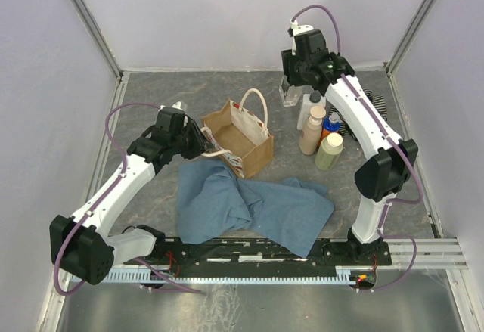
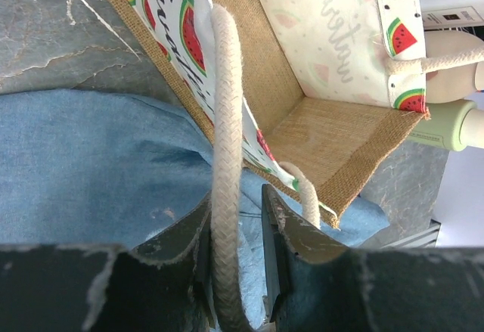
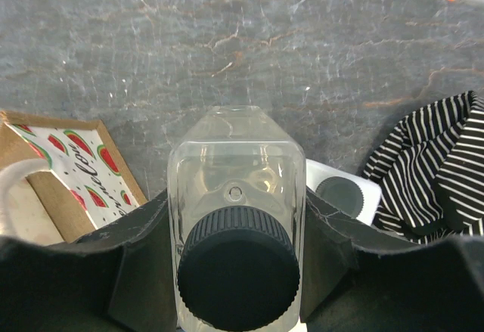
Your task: Take the personal care products out of the canvas bag
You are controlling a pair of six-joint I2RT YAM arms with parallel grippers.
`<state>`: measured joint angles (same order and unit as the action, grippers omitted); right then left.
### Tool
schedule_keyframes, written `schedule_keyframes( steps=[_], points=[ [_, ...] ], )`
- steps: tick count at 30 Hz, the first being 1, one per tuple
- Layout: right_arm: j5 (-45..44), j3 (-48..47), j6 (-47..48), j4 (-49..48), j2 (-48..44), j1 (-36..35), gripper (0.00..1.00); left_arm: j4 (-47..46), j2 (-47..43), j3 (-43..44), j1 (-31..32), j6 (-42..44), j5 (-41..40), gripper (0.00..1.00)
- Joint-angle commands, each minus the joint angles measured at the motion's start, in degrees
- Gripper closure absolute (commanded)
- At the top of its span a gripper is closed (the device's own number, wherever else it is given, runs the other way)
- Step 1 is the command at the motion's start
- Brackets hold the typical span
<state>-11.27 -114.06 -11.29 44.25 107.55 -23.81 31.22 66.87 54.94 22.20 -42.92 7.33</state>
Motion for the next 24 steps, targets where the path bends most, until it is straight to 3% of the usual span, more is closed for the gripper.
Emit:
schedule_keyframes(
  steps=[1, 16, 21, 24],
  points=[
    [0.7, -0.7, -0.8, -8.4, -0.3, 0.6, 0.56, -1.9, -0.3, -0.5, -0.3, -1.0, 1.2, 0.67],
    [-0.6, 11.1, -2.1, -11.4, 3.0, 0.5, 0.55, -2.2, -0.5, -1.4, -0.2, -1.6, 1.3, 0.67],
    [-1.3, 13.0, -2.6, -12.2, 2.9, 0.5, 0.35, -2.3, -0.4, -1.4, -0.2, -1.7, 1.4, 0.67],
    [-1.6, 13.4, -2.6, -12.3, 2.6, 0.6, 0.26, -2.6, -0.6, -1.4, -0.2, -1.6, 1.5, 0.61]
  ],
)
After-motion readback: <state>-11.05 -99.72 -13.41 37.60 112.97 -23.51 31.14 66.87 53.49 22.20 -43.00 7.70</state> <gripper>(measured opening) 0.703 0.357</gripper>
